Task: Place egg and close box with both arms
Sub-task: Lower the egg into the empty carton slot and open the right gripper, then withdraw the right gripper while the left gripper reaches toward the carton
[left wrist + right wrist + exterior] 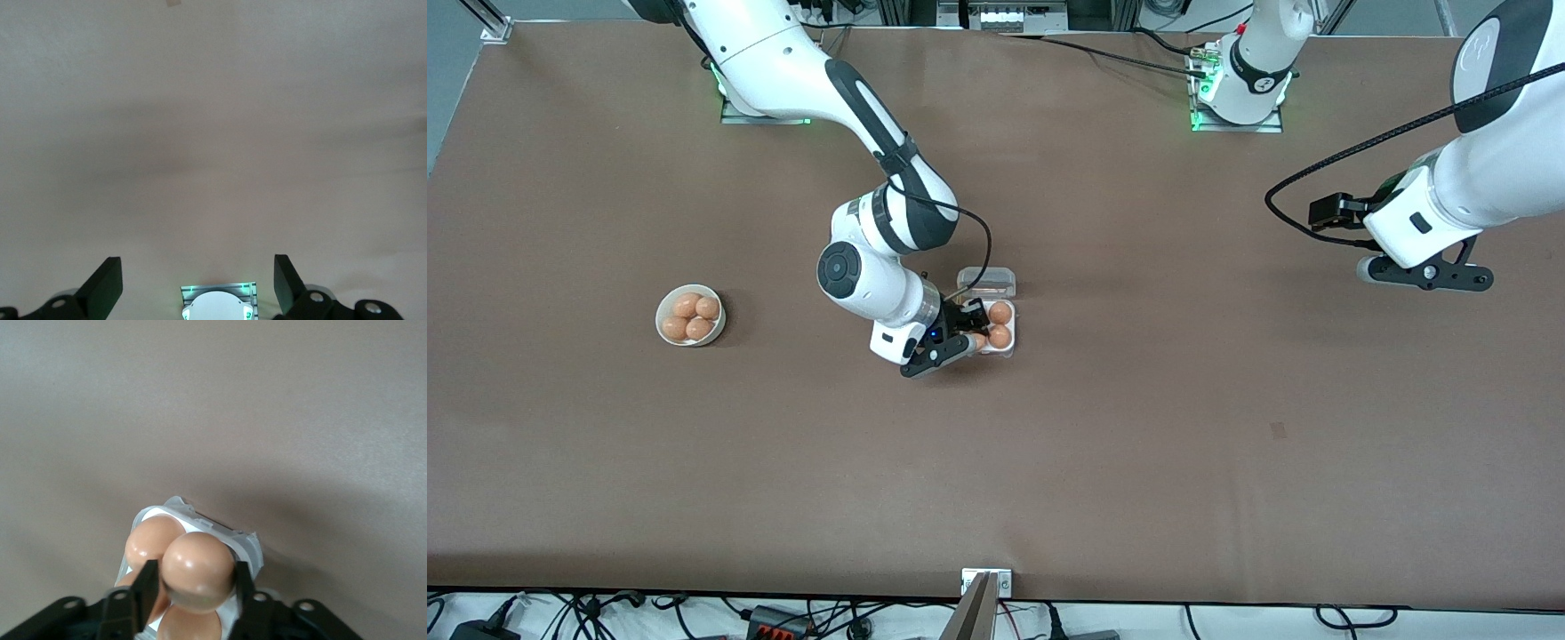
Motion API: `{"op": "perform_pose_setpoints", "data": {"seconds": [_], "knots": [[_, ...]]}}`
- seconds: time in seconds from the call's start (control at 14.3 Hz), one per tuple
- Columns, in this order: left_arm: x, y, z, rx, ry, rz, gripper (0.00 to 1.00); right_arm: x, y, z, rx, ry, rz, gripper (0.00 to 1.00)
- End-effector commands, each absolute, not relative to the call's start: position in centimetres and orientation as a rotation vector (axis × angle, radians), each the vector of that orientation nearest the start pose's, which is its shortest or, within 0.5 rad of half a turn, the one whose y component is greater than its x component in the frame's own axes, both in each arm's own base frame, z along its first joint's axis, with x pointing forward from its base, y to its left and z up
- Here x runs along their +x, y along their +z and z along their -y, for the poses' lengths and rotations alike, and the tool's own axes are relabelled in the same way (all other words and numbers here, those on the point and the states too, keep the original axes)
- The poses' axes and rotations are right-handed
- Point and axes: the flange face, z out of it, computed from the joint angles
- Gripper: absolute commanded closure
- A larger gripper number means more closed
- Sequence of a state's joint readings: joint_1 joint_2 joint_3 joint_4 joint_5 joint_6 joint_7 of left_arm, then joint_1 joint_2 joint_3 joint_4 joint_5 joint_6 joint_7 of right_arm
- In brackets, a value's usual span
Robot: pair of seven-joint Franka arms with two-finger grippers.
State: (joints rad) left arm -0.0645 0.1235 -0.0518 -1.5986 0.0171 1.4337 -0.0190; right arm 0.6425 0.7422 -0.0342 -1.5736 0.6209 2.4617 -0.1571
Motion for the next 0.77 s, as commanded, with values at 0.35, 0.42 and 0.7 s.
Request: {"op": "perform_pose_setpoints", "data": {"seconds": [0.35,0.42,0.7], "knots": [[56.5,53.7,6.1,-3.077,0.441,-0.176,0.59,62.6,35.3,-34.0,-2.801,-0.049,0.421,0.0],[56.4,53.7,6.2,-3.078,0.443,-0.178,0.75,63.3,37.8,-32.0,-2.822,-0.02,0.419,0.0],[56.5,53.9,6.9,-3.086,0.428,-0.164,0.99,65.1,45.0,-23.5,-2.891,0.138,0.319,0.0]]}}
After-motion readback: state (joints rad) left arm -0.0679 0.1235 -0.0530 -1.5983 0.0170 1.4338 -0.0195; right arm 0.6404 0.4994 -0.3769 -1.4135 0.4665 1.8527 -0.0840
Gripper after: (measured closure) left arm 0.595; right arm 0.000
